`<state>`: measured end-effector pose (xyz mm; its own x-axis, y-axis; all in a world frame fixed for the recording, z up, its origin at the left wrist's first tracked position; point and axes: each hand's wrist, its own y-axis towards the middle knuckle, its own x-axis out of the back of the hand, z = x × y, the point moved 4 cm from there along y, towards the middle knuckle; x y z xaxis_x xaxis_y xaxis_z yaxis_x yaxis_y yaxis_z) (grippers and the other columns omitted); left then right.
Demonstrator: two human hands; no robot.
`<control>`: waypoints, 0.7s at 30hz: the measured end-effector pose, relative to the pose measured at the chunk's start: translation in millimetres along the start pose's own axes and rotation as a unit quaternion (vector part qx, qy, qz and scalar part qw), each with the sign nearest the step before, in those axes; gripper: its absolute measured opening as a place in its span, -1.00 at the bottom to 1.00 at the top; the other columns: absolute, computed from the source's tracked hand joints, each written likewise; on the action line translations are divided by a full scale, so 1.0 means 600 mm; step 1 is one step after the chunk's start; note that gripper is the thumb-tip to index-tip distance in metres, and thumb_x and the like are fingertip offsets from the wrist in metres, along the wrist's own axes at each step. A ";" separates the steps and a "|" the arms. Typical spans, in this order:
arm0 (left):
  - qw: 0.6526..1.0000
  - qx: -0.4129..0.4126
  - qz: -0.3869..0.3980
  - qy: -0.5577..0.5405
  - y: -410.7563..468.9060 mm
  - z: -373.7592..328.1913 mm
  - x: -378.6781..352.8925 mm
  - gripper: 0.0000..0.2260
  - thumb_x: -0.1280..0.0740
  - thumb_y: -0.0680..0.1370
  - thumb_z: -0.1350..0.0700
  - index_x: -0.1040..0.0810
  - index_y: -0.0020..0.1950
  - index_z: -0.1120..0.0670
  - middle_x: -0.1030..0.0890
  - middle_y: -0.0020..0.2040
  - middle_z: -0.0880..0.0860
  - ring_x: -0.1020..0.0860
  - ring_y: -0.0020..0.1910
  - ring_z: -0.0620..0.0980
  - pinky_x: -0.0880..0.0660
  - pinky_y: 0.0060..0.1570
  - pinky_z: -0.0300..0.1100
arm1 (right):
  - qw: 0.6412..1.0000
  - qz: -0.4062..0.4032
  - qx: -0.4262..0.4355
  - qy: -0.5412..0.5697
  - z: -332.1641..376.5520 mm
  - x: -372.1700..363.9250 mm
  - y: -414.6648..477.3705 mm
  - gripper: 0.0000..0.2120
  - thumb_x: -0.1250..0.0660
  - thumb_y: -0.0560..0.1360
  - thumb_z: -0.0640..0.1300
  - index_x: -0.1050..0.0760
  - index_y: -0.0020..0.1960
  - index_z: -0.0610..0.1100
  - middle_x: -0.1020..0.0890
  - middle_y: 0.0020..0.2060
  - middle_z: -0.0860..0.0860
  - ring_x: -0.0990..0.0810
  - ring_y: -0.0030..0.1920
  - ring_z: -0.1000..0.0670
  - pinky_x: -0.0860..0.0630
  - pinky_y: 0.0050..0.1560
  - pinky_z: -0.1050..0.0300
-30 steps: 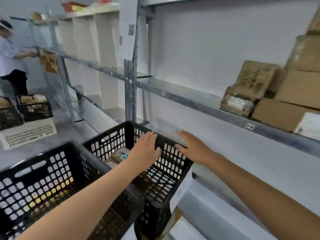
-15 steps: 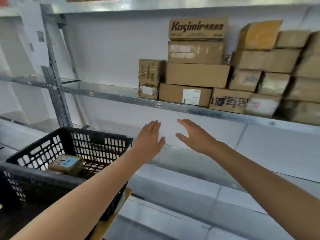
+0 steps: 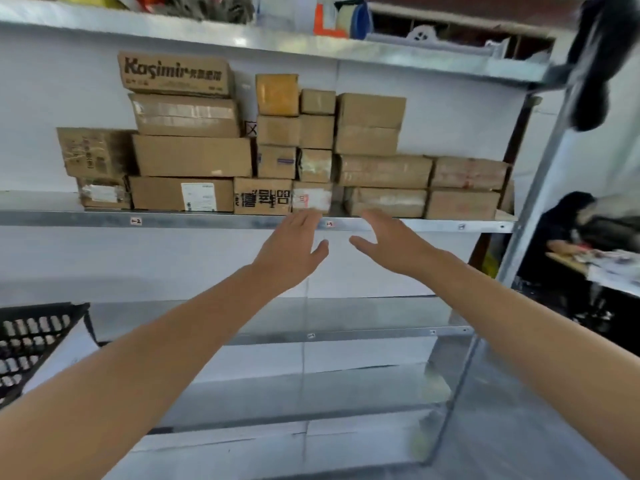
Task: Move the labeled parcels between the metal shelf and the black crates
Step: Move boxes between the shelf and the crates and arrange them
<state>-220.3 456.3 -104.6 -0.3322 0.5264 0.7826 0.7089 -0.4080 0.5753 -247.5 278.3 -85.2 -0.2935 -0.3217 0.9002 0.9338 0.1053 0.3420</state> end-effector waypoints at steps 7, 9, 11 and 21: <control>0.997 -0.028 0.021 -0.067 0.094 -0.115 -0.070 -0.56 -0.22 0.64 -0.01 -0.29 0.48 0.12 -0.41 0.41 0.09 -0.38 0.37 0.10 -0.40 0.30 -0.02 | 0.997 -0.051 -0.055 0.006 -0.121 0.091 -0.053 -0.47 -0.23 0.65 0.06 -0.22 0.55 -0.09 -0.36 0.48 -0.04 -0.36 0.44 -0.07 -0.24 0.27 0.19; 0.996 -0.030 0.028 -0.081 0.118 -0.139 -0.097 -0.53 -0.21 0.64 -0.04 -0.26 0.51 0.10 -0.37 0.46 0.09 -0.35 0.41 0.10 -0.37 0.34 -0.01 | 0.995 -0.054 -0.079 0.000 -0.165 0.107 -0.056 -0.44 -0.23 0.65 0.07 -0.19 0.57 -0.08 -0.32 0.52 -0.03 -0.33 0.47 -0.07 -0.18 0.26 0.21; 0.995 -0.030 0.036 -0.085 0.144 -0.155 -0.123 -0.52 -0.21 0.65 -0.05 -0.25 0.51 0.11 -0.33 0.49 0.09 -0.33 0.44 0.09 -0.34 0.35 -0.03 | 0.993 -0.058 -0.103 0.002 -0.205 0.120 -0.052 -0.42 -0.22 0.65 0.09 -0.16 0.58 -0.08 -0.29 0.54 -0.03 -0.32 0.48 -0.07 -0.19 0.30 0.20; 0.983 -0.057 0.066 -0.158 0.331 -0.209 -0.230 -0.47 -0.20 0.64 0.00 -0.17 0.57 0.13 -0.22 0.56 0.09 -0.21 0.51 0.05 -0.22 0.36 -0.14 | 0.991 -0.074 -0.111 -0.030 -0.363 0.162 0.057 -0.48 -0.25 0.65 -0.04 -0.22 0.55 -0.13 -0.37 0.48 -0.09 -0.36 0.45 -0.11 -0.24 0.32 0.20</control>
<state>-111.5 208.9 -68.4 -0.0182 0.6616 0.7496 0.6518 -0.5607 0.5107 -199.2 45.6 -44.9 -0.4365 -0.2611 0.8610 0.8994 -0.1509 0.4103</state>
